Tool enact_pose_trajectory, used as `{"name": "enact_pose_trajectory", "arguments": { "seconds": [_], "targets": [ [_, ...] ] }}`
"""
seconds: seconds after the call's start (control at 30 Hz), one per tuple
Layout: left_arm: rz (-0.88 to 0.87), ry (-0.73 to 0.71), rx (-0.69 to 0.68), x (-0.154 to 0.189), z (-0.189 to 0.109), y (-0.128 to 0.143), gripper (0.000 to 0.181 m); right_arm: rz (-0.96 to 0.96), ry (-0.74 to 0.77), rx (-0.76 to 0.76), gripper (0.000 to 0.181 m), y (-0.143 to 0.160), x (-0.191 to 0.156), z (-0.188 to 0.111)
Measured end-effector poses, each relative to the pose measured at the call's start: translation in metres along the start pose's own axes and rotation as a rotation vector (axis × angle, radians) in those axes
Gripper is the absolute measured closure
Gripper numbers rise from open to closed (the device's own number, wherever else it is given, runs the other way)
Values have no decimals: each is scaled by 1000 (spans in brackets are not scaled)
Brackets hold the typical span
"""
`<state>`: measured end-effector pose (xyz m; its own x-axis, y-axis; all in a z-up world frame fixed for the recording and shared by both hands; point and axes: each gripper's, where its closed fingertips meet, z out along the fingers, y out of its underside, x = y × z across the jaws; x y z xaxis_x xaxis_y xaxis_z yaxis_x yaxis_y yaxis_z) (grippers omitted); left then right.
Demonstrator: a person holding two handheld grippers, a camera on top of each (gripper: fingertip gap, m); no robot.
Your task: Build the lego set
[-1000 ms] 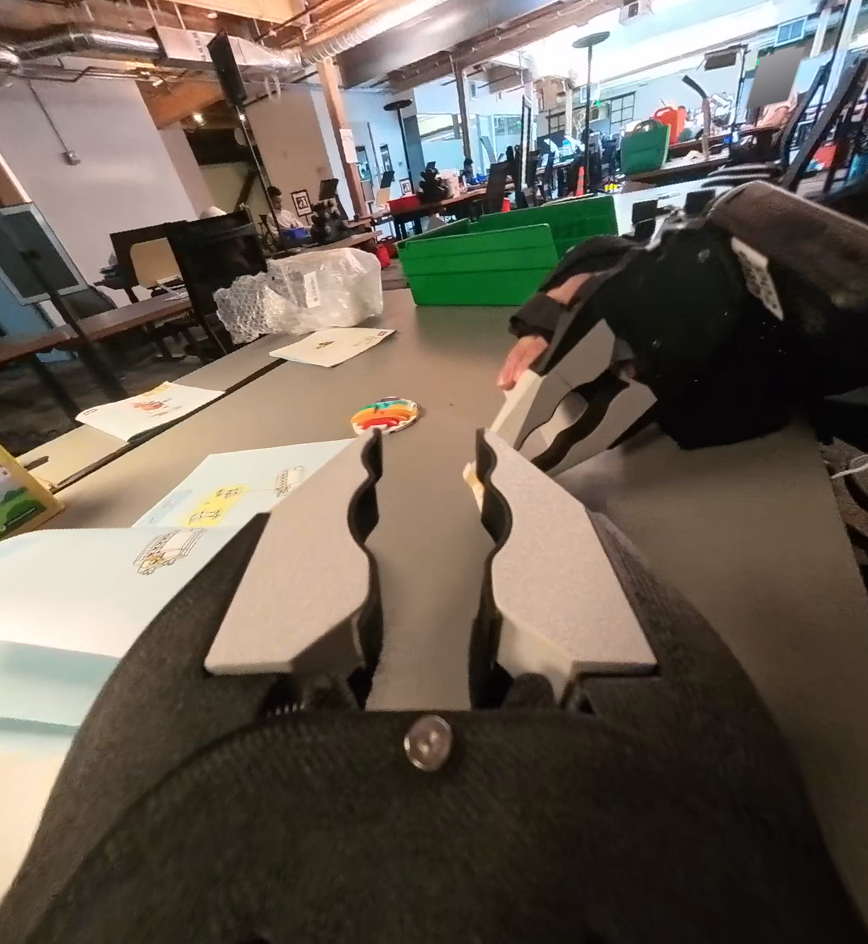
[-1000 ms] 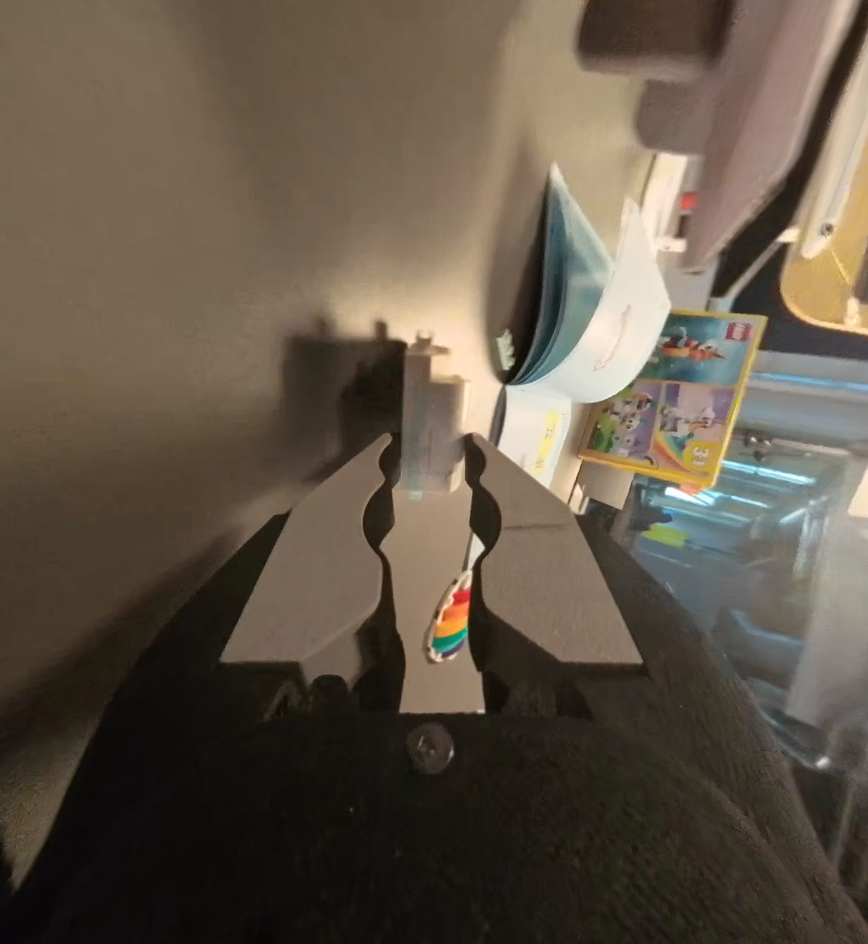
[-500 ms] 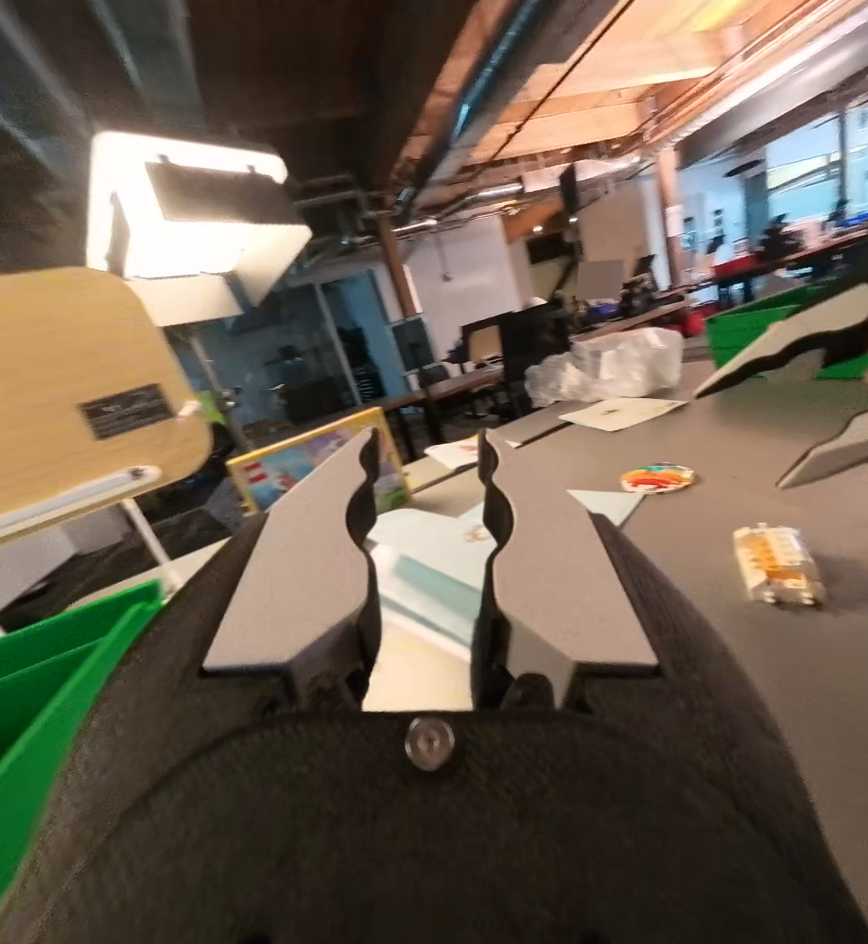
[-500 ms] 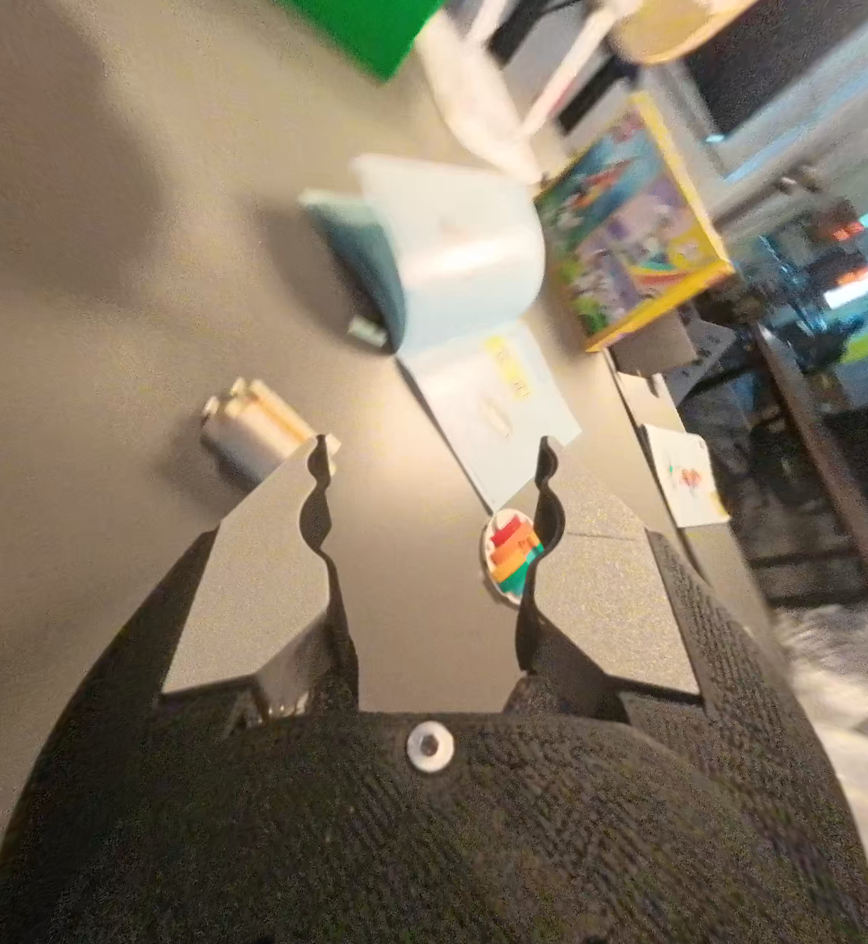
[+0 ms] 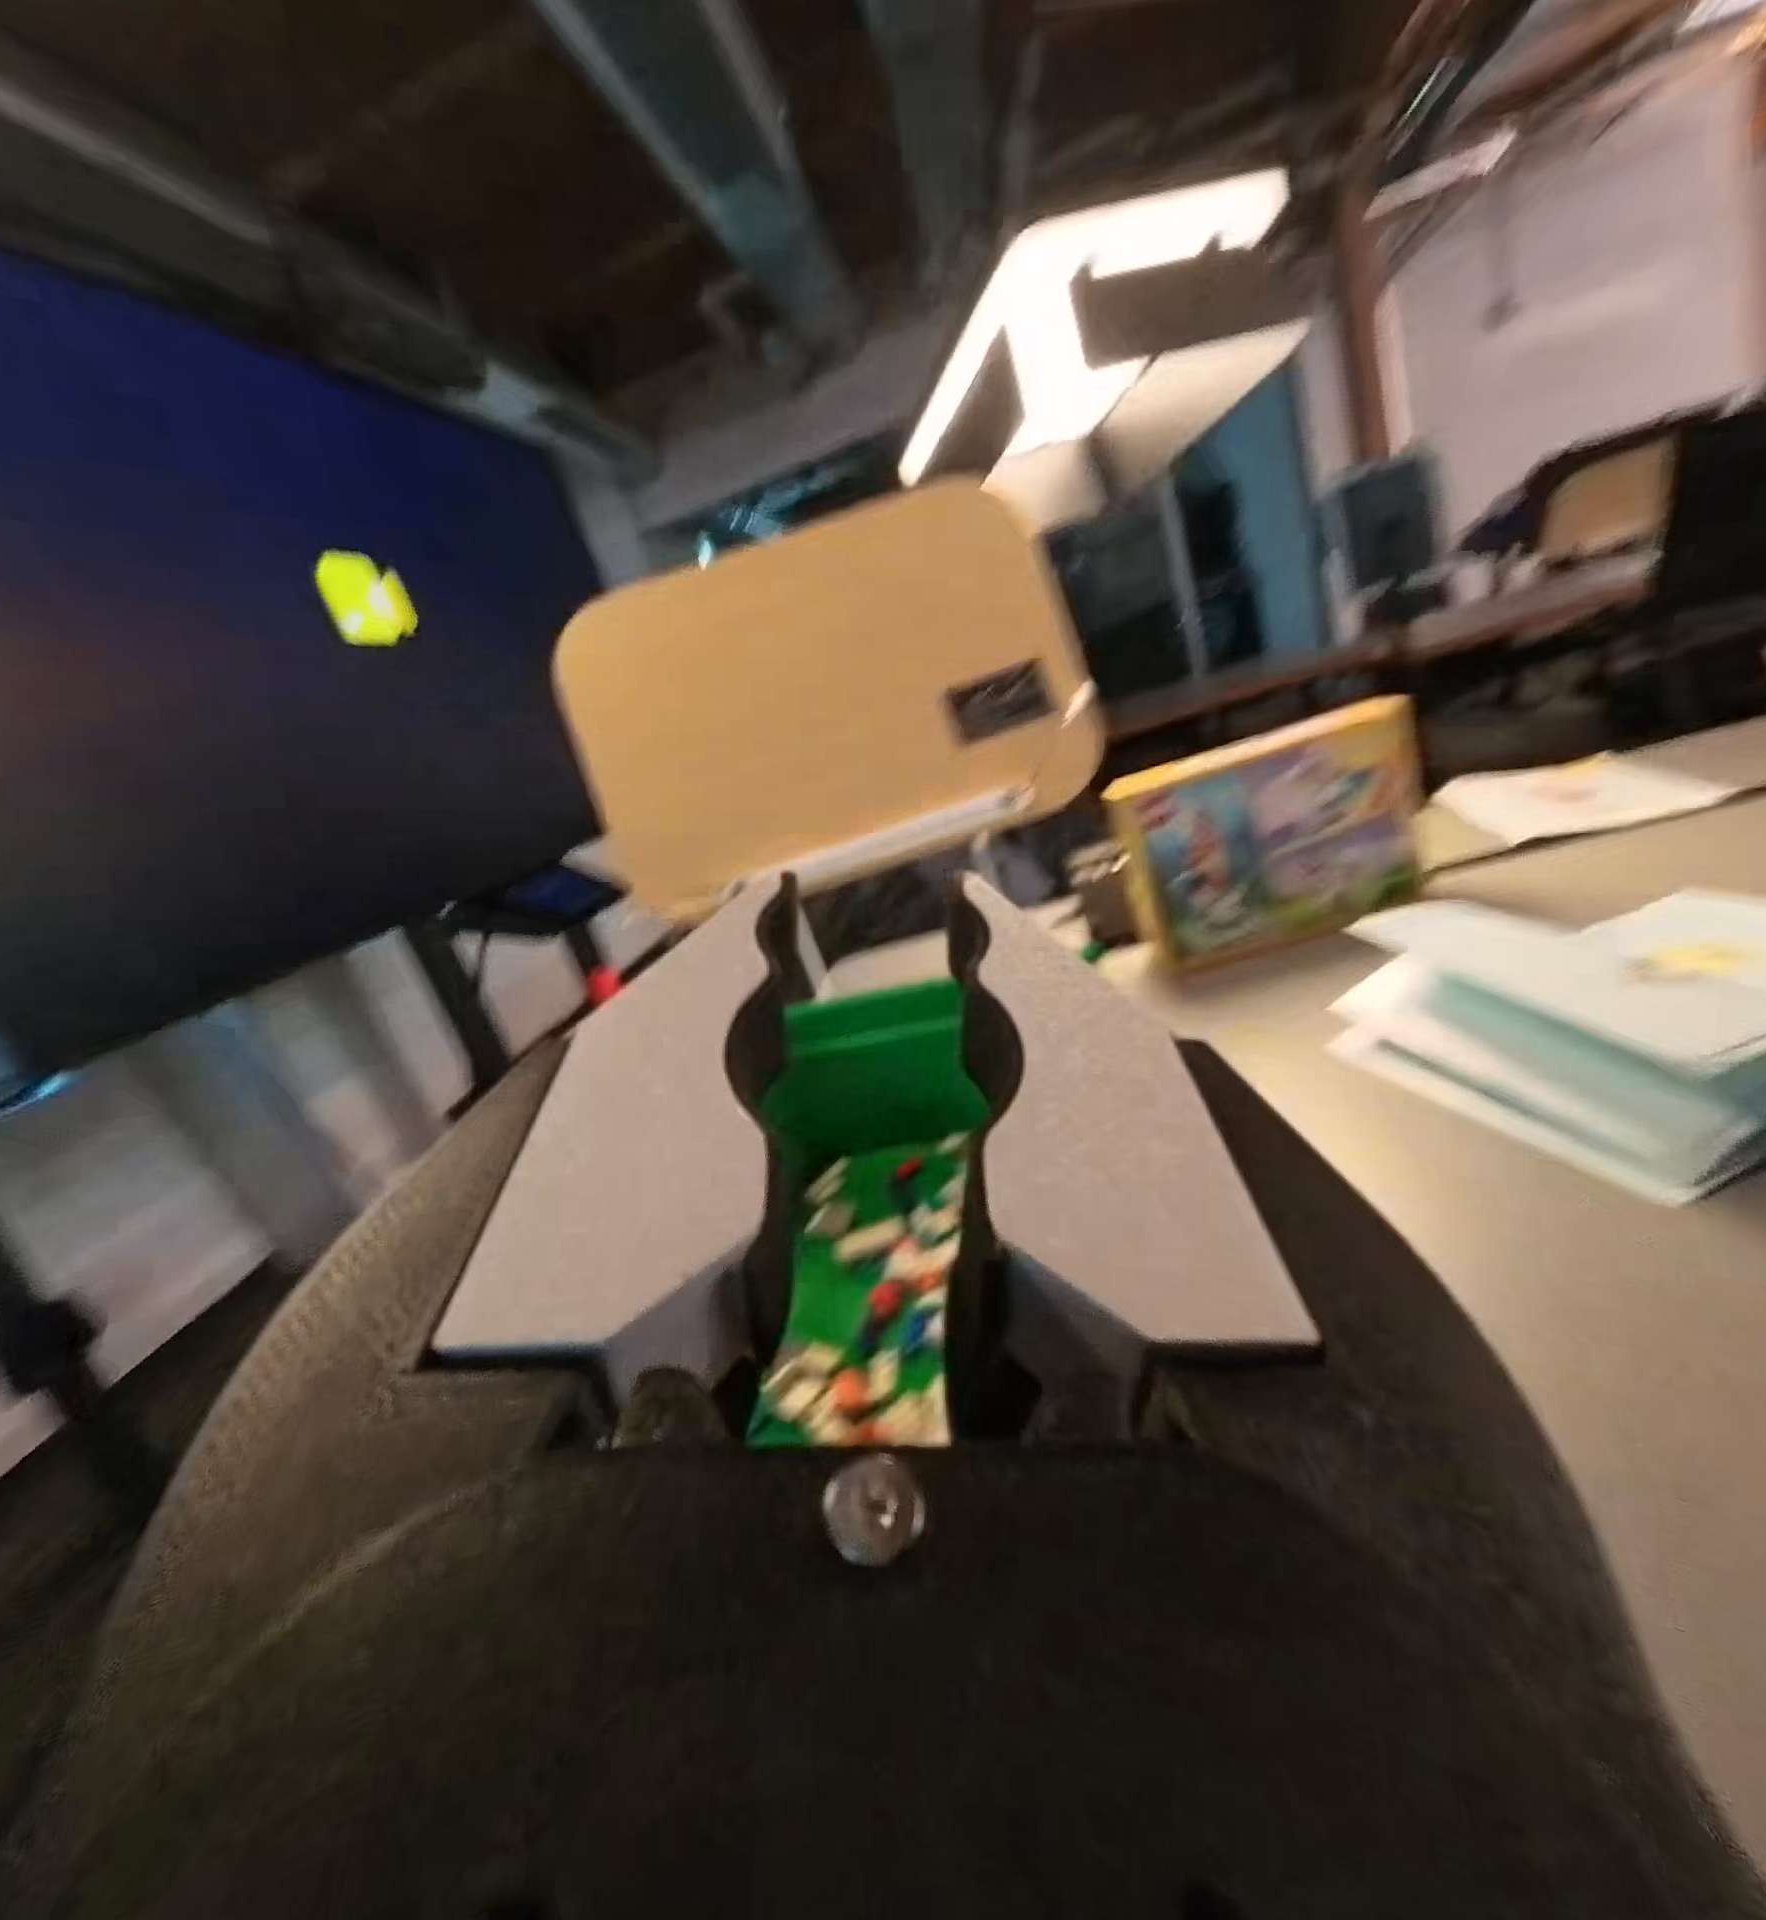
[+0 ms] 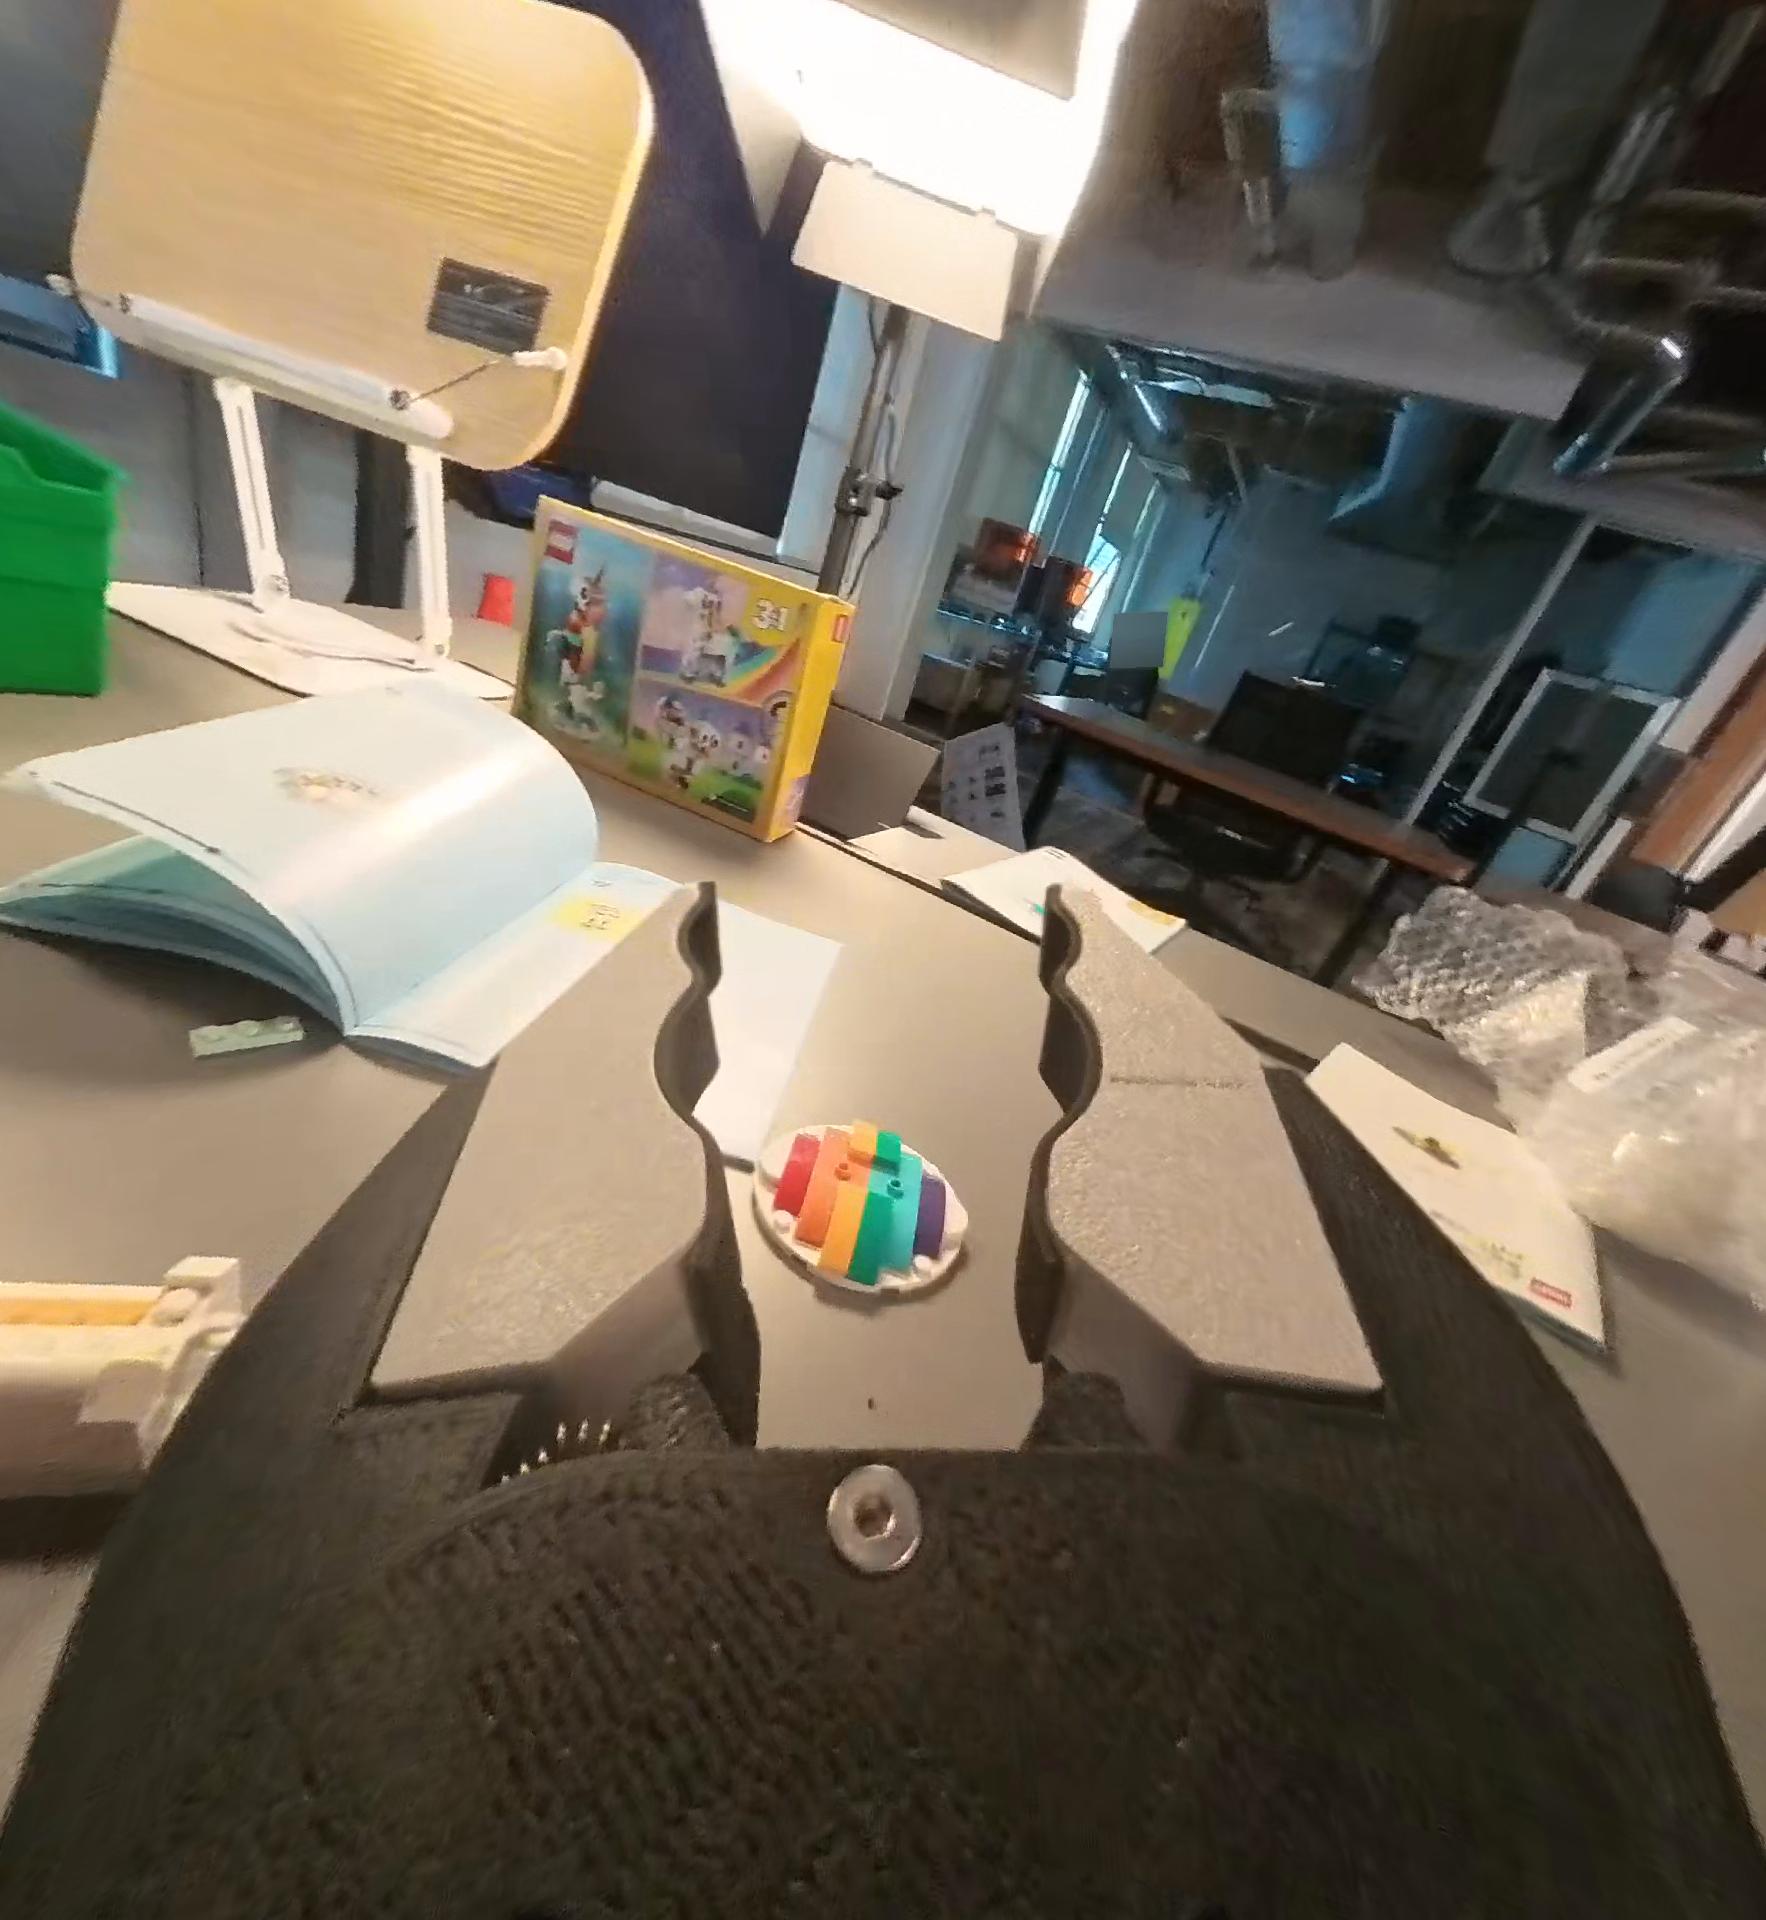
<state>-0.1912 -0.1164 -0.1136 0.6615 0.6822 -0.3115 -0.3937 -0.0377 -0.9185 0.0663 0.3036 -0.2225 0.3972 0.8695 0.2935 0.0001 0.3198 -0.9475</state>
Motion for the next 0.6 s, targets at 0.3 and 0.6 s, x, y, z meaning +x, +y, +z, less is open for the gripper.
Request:
{"name": "enact_pose_trajectory", "arguments": {
  "seconds": [0.3, 0.6],
  "targets": [
    [192, 462, -606, -26, 67, 127, 158, 71, 105, 0, 128, 4, 24, -4],
    [722, 834, -891, -13, 106, 239, 159, 57, 151, -18, 129, 7, 31, -5]
  ]
}}
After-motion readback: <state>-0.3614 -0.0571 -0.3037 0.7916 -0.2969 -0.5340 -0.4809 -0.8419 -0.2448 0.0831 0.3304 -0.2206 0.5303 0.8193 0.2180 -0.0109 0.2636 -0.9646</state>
